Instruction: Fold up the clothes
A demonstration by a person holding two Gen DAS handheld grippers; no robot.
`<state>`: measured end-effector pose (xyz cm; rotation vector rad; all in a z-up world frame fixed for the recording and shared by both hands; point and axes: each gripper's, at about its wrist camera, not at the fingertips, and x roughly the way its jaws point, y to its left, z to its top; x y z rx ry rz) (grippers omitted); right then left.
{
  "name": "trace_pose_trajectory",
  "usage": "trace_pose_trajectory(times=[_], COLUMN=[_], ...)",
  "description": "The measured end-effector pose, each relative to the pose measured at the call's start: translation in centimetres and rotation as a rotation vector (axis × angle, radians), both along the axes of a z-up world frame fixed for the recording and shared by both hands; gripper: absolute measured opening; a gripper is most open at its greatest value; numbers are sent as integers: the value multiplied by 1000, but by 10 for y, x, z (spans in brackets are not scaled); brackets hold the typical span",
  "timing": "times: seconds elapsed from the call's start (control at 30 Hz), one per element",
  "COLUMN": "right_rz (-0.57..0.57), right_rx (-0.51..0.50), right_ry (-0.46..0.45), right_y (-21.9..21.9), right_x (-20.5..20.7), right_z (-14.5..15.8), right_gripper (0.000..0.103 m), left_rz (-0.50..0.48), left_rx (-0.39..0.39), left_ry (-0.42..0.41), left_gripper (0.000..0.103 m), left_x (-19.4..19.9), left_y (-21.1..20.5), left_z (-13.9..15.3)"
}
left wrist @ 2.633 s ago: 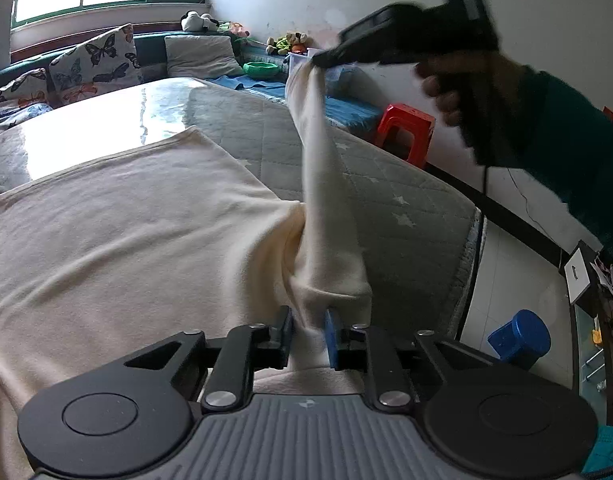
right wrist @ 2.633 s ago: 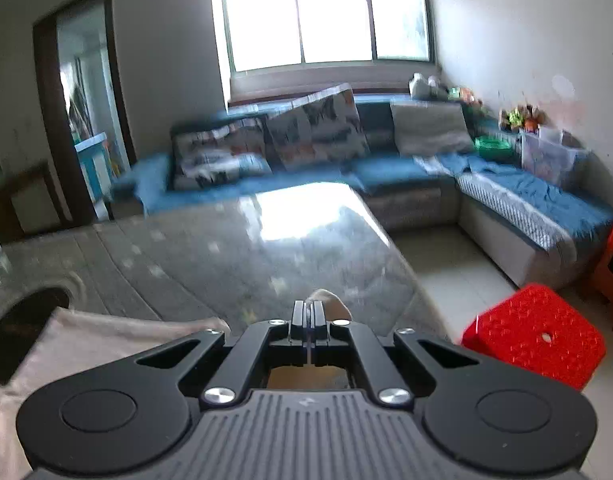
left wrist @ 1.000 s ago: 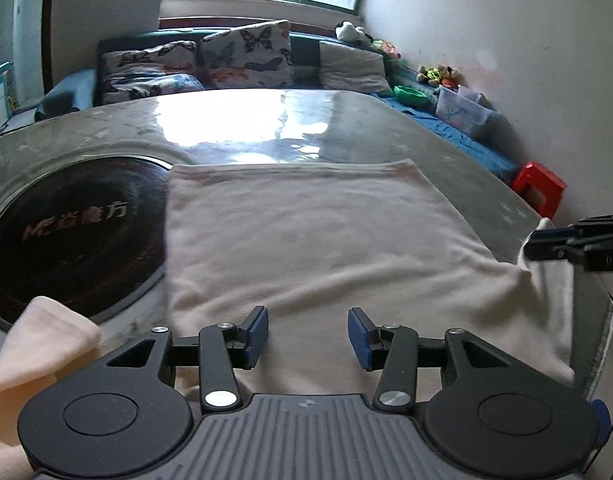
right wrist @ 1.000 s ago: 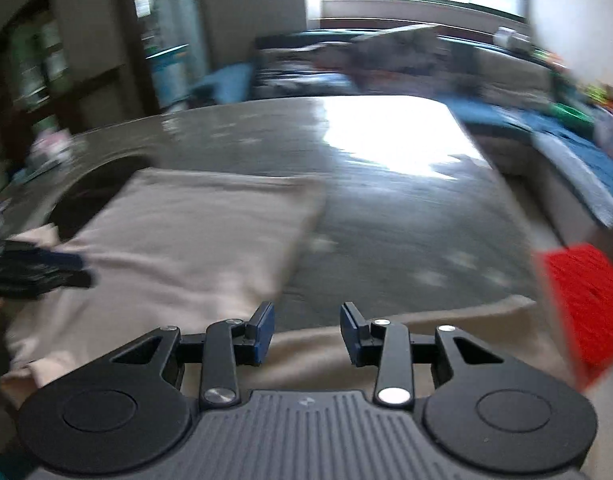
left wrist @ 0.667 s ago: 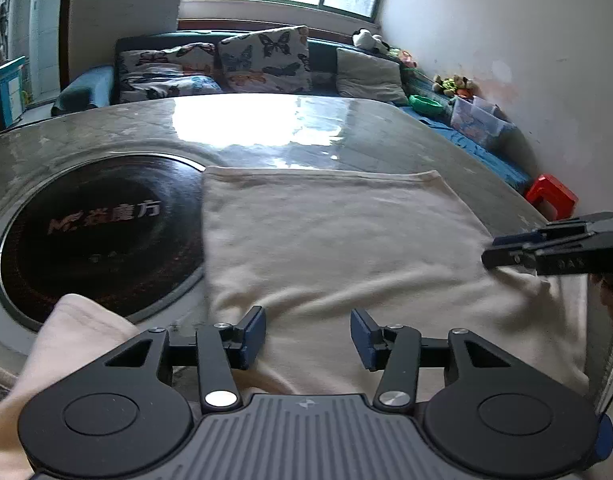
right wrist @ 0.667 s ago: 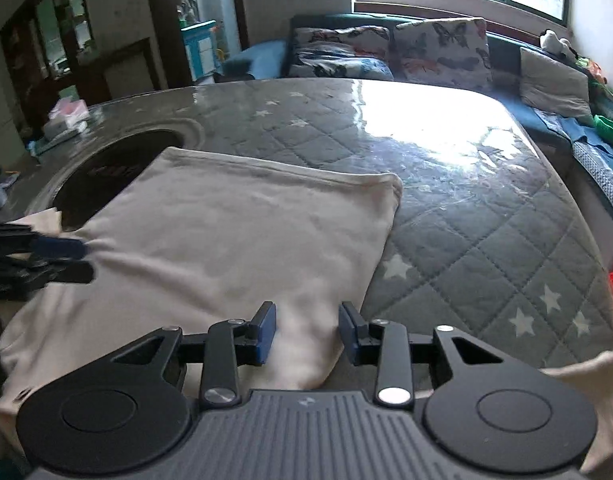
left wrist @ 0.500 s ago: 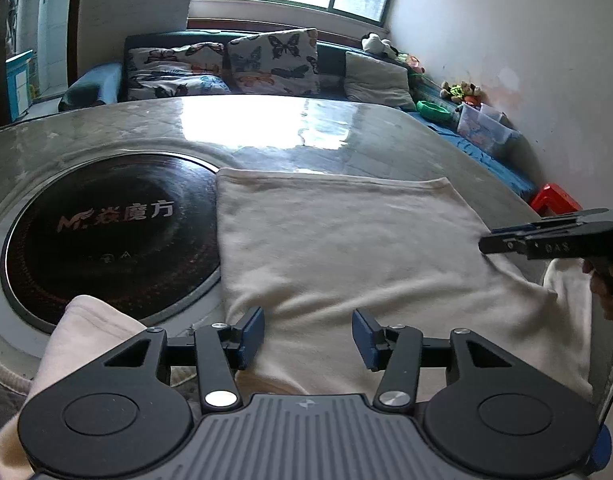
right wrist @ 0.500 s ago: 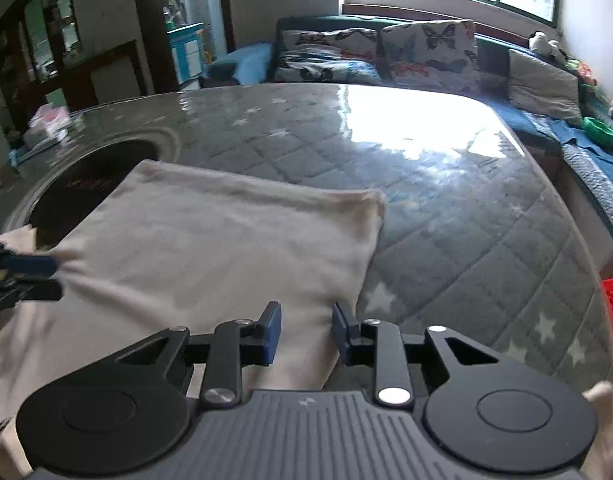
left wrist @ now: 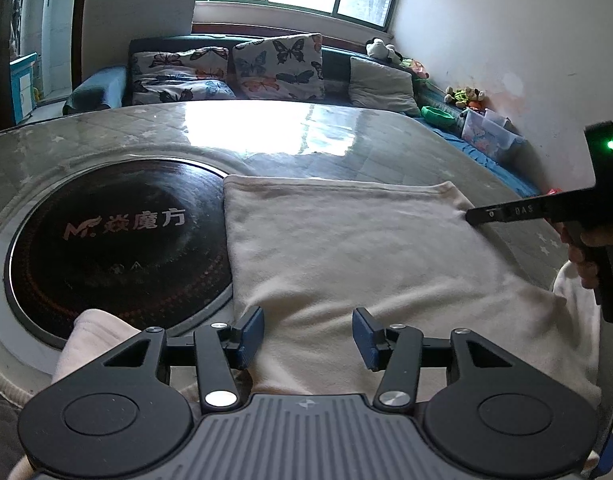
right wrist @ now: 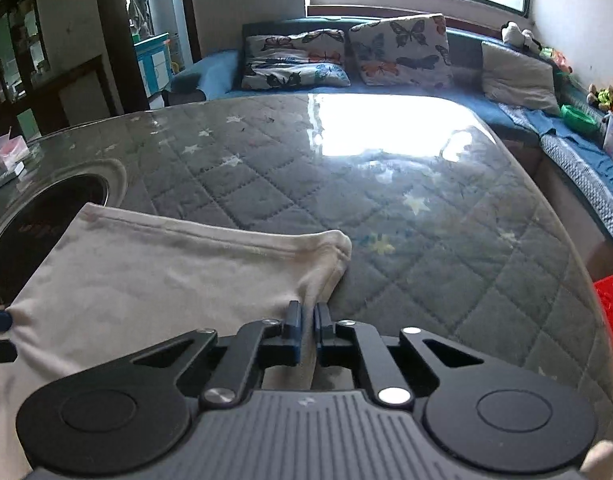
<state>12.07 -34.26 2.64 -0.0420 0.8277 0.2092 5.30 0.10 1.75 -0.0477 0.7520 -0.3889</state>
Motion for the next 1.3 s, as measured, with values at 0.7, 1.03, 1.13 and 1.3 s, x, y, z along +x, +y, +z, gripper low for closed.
trace_pose_trajectory(times=[0.7,1.03,1.13,1.3], right_rz=[213,397,400,382], right_rx=[-68,-106,-103,-92], right_ry=[-41,-14,1,11], right_y=[47,95,99,97], right_x=[-38,-105,-110,-112], right_z=[25,11,7,5], right_gripper=[44,56,57,61], left_rz=[140,142,162,209], left_rx=[107,201,210,225], left_ry=[-95,-43,-16,-26], left_gripper=[53,53,48,22], left_x=[-35,-36,-34,-40], left_y=[37,48,53,65], left_z=[32,21,15,10])
